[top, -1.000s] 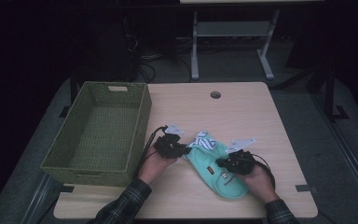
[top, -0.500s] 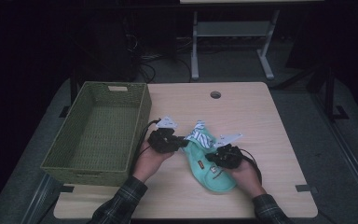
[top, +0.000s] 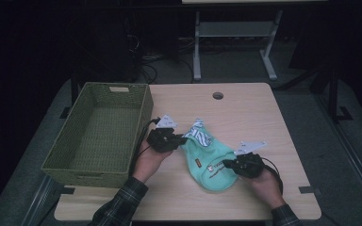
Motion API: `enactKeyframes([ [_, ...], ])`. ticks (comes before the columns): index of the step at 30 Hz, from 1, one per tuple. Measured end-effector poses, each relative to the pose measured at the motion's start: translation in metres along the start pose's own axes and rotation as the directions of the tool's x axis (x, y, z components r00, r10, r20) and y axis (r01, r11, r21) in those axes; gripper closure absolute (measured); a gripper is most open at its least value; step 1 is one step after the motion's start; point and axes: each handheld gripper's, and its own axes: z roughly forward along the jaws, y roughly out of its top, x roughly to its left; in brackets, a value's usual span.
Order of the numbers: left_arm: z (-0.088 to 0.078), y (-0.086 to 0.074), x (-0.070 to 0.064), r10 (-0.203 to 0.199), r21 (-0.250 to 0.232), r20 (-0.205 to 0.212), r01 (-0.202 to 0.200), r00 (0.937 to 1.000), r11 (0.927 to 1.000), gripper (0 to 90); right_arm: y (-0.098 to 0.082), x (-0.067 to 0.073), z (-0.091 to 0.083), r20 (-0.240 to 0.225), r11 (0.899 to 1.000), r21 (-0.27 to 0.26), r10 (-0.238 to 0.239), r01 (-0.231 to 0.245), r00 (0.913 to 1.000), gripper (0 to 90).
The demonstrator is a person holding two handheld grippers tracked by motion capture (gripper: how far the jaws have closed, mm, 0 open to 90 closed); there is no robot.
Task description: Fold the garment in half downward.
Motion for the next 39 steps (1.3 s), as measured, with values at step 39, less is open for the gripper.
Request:
enactKeyframes([
  [39, -0.007, 0.012, -0.023, 0.049, -0.037, 0.048, -0.048, 0.9976, 0.9982, 81.0, -0.012, 0.007, 0.005, 0.002, 0.998, 0.055, -0.003, 0.003, 1.0, 89.6],
])
